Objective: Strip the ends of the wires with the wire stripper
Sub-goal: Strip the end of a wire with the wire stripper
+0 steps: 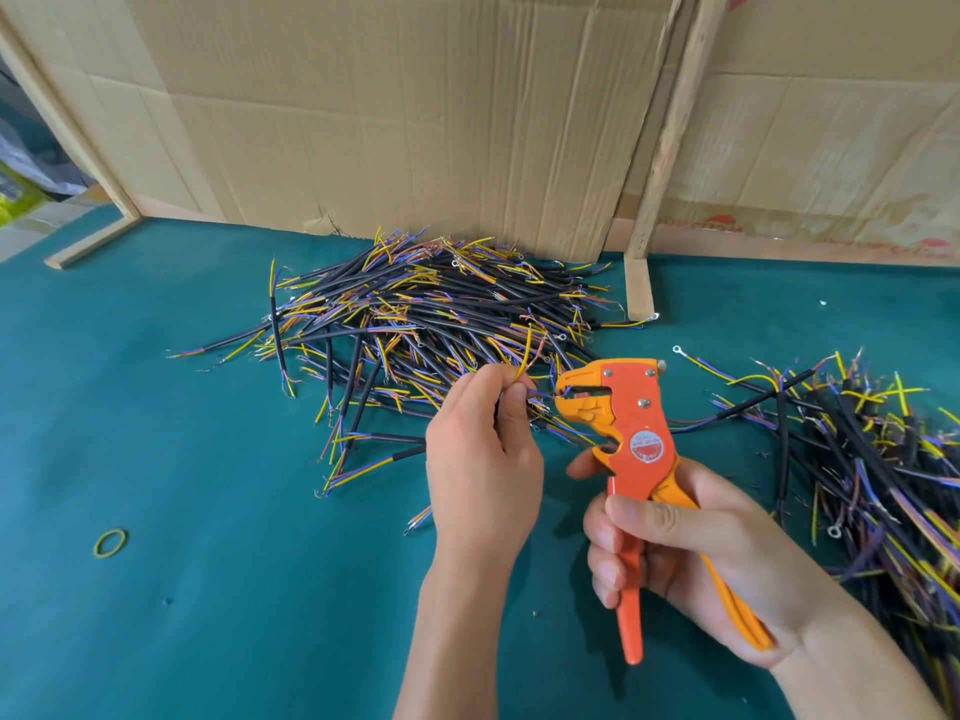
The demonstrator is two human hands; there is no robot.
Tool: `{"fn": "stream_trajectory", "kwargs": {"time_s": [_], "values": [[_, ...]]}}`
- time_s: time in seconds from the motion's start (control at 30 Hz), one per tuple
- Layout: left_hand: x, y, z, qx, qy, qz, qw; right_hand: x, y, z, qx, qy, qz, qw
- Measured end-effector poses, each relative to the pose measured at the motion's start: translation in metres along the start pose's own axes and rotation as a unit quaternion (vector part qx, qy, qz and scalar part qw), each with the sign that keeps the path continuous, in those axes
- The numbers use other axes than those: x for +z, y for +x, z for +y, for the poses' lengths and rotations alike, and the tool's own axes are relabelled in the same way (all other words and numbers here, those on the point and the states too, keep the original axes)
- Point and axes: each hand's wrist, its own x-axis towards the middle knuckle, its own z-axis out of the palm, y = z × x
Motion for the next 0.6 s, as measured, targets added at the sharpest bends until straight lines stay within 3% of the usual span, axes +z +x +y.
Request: {"fn": "stream_trajectory", "kwargs": {"time_s": [0.43, 0.6], "values": [[-0.0009, -0.0007, 0.0003, 0.004, 0.008, 0.001, 1.000, 0.0030, 0.0012, 0.0000, 0.013, -0.003, 0.022, 1.000], [0.0010, -0.0010, 0.0011, 0.010, 0.003, -0.003, 1.000, 0.0074, 0.0052, 0.0033, -0.002, 0.013, 0.070, 0.997]]}}
